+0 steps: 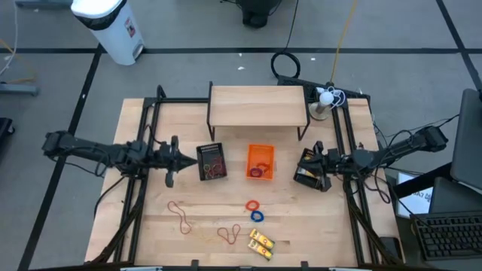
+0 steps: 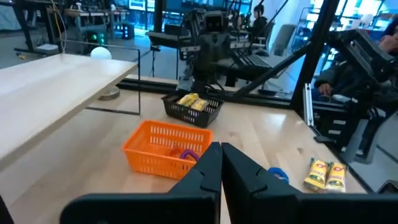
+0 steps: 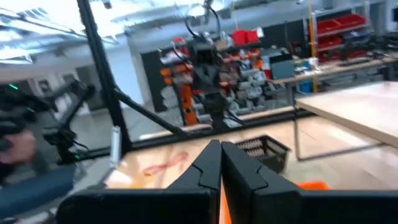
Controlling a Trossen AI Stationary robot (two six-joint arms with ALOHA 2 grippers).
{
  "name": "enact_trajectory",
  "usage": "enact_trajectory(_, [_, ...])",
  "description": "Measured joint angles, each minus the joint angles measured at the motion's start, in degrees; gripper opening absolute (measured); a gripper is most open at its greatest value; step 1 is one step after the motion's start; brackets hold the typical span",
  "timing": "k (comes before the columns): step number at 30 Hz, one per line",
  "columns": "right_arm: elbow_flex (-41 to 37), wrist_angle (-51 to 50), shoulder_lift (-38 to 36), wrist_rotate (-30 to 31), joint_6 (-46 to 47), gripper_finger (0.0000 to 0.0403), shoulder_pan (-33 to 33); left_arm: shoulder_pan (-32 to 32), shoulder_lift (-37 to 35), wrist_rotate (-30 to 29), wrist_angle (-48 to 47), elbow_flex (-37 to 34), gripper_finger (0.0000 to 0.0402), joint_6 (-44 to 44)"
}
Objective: Pick & Place Office Desk Supplies
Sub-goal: Put the yellow crayon box into the right black bin
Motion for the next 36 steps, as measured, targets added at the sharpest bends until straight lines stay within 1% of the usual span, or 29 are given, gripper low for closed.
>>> enact_trajectory(2, [0.97,0.56,0.54,-0.35,1.59,0.0002,0.02,0.09,-0.28,-0.41,0.16,-1.69,0.0002,-0.21])
enact_trajectory(4, [3.47,-2.06,1.43,-0.44,2.86,0.0001,0.07,0.46,-0.28,-0.41,0.98,-3.31,0.0004,-0.65])
enact_trajectory(6, [7.00,-9.66,3.75,-0.16,3.35,0.0001,1.31,0.68,-0.29,-0.46,1.52,-4.86,0.0003,-1.14])
enact_trajectory(7, [9.81,-11.77,5.39,0.21,3.39,0.0001,2.16,0.83,-0.30,-0.46,2.40,-5.59,0.0002,-1.31])
enact_trajectory(9, [15.57,-15.86,8.73,3.40,3.91,0.0001,4.26,1.20,-0.34,-0.49,3.65,-6.61,0.0002,-1.61])
enact_trajectory(10, [18.49,-18.78,10.98,4.52,4.52,0.0001,5.32,1.47,-0.32,-0.59,3.66,-6.89,0.0005,-1.82])
enact_trajectory(14, [29.16,-32.24,22.04,5.56,7.41,0.0000,9.18,1.81,-0.21,-1.23,3.29,-6.98,0.0017,-2.60])
enact_trajectory(16, [34.85,-35.18,27.56,5.55,8.49,0.0000,10.83,1.81,-0.20,-1.11,3.42,-6.98,0.0018,-2.61])
enact_trajectory(19, [40.94,-37.92,36.45,5.34,9.98,0.0007,12.86,1.79,-0.19,-1.05,3.57,-6.98,0.0015,-2.62])
enact_trajectory(21, [44.17,-38.95,41.92,2.56,11.81,0.0026,13.84,1.79,-0.19,-1.02,3.58,-6.98,0.0010,-2.62])
enact_trajectory(23, [48.15,-39.05,46.56,-0.77,15.63,0.0057,13.92,1.79,-0.17,-1.02,3.63,-6.98,0.0004,-2.62])
enact_trajectory(27, [52.72,-42.26,54.94,-4.78,23.97,0.0141,13.91,1.79,-0.16,-1.01,3.60,-6.98,0.0006,-2.65])
enact_trajectory(31, [55.19,-41.59,61.88,-8.54,28.99,0.0213,13.96,1.79,-0.15,-1.00,3.63,-6.98,0.0018,-2.66])
enact_trajectory(33, [55.85,-41.58,65.04,-9.43,30.98,0.0236,14.53,1.79,-0.17,-1.00,3.62,-6.98,0.0020,-2.67])
enact_trajectory(36, [57.09,-42.17,68.72,-9.57,32.78,0.0254,15.73,1.79,-0.15,-0.98,3.60,-6.97,0.0021,-2.42])
